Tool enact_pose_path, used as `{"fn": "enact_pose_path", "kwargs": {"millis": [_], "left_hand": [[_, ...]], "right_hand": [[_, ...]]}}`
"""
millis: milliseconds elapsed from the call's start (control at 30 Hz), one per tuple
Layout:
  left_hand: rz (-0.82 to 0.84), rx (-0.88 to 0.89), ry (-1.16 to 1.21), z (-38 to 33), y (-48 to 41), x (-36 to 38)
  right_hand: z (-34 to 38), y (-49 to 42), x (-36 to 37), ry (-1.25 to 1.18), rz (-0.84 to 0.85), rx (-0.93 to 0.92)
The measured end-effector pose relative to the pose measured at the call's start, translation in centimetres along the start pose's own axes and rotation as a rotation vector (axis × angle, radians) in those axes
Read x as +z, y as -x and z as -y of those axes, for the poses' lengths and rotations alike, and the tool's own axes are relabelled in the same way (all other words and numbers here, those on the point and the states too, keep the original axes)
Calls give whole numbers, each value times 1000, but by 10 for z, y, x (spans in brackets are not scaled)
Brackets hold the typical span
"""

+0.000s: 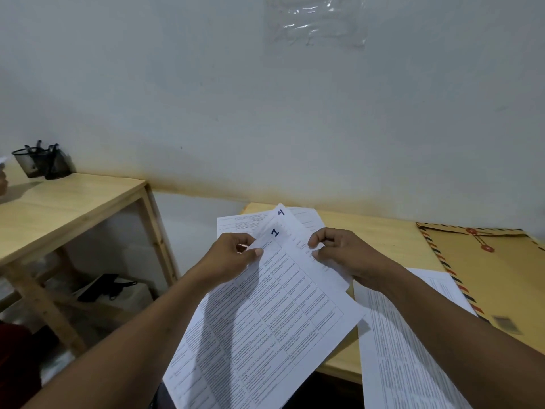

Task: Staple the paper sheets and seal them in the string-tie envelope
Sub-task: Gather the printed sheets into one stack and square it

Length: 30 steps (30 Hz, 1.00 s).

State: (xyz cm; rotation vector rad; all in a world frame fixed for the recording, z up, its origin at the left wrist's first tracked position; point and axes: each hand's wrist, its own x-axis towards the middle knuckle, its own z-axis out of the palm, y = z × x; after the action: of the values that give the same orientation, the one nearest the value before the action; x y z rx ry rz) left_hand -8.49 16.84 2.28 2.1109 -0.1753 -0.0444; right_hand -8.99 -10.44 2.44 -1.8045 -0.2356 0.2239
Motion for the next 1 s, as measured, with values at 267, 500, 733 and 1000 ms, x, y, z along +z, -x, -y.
{"fn": "enact_pose_path", "kwargs": {"millis": [267, 500, 733, 1000], "left_hand": [[104, 4, 59, -14, -7, 9], [56, 100, -96, -7, -9, 16], [88, 11, -35, 11, 8, 1], [136, -128, 147, 38, 27, -27]], "right_hand": [[-1, 27, -4, -1, 61, -14], [-15, 33, -4, 208, 65, 132], [-21, 21, 31, 175, 62, 153], [-11, 6, 63, 290, 75, 137]]}}
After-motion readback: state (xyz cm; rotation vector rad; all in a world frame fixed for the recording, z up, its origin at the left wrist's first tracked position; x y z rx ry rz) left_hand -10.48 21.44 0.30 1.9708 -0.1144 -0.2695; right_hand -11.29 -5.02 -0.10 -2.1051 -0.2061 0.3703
